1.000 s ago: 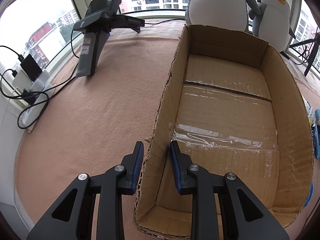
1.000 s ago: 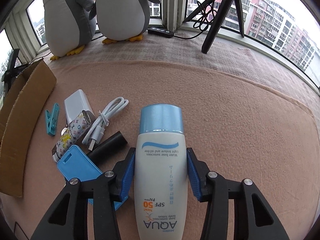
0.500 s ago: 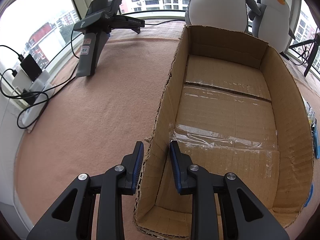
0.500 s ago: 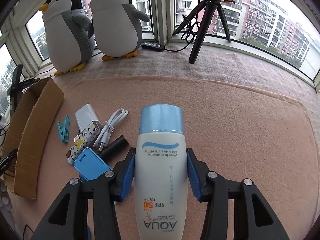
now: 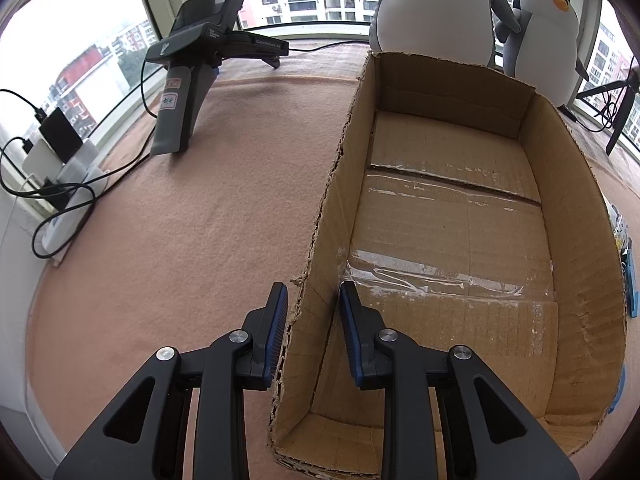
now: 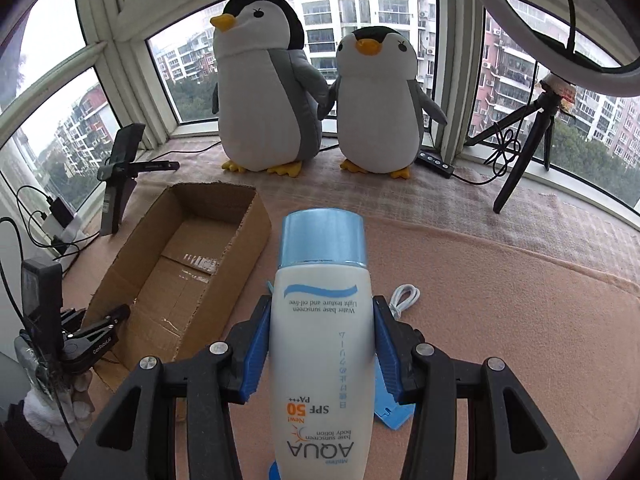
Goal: Organize rigid objects
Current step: 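Close the right gripper on the sunscreen bottle and lift it, then carry the sunscreen bottle into the cardboard box and open the right gripper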
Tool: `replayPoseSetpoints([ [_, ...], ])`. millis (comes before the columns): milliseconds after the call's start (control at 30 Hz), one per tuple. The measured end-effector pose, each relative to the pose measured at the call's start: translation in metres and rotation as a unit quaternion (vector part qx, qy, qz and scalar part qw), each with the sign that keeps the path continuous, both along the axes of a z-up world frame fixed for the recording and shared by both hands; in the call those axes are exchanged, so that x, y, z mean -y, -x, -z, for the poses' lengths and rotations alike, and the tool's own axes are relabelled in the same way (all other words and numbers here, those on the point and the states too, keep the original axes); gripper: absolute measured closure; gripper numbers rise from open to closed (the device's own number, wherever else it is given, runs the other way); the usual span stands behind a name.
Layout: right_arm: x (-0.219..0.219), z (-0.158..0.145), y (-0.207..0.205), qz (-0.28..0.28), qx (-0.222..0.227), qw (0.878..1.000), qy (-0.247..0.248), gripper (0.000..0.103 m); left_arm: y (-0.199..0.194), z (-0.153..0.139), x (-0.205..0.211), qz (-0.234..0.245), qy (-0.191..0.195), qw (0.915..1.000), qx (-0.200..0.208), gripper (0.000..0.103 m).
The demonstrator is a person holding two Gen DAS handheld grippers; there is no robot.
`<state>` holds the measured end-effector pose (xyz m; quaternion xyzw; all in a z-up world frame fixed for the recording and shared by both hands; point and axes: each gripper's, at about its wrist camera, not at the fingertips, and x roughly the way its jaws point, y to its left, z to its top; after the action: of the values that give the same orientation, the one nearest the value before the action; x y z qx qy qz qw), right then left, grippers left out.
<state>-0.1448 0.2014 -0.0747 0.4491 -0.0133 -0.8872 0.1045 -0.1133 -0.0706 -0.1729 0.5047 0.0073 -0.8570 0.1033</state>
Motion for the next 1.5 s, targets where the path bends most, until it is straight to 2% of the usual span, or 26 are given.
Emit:
replayPoseSetpoints([
  [200, 0.051, -0.001, 0.010, -0.042, -0.001, 0.999, 0.005, 0.059, 0.000, 0.000, 0.000, 0.001, -0.001, 1.0000, -0.001, 0.079],
  [500, 0.116, 0.016, 0.036, -0.084, 0.012, 0.996, 0.003, 0.059, 0.000, 0.000, 0.000, 0.000, -0.001, 1.0000, -0.001, 0.079],
  [1033, 0.157, 0.050, 0.085, -0.083, 0.054, 0.995, 0.009, 0.059, 0.001, 0.001, 0.000, 0.000, 0.000, 1.0000, -0.002, 0.079],
  [1067, 0.158, 0.050, 0.086, -0.083, 0.053, 0.995, 0.011, 0.054, 0.001, 0.001, 0.000, 0.000, 0.000, 1.0000, -0.002, 0.079],
  [1100, 0.159, 0.049, 0.086, -0.084, 0.051, 0.995, 0.012, 0.043, 0.001, 0.001, 0.000, 0.000, 0.000, 1.0000, -0.002, 0.079],
  [1167, 0.161, 0.046, 0.084, -0.084, 0.041, 0.996, 0.010, 0.032, 0.002, 0.002, 0.000, 0.000, 0.000, 1.0000, -0.002, 0.079],
  [1500, 0.150, 0.034, 0.075, -0.082, 0.031, 0.996, 0.005, 0.031, 0.002, 0.002, 0.000, 0.000, 0.001, 1.0000, -0.003, 0.079],
])
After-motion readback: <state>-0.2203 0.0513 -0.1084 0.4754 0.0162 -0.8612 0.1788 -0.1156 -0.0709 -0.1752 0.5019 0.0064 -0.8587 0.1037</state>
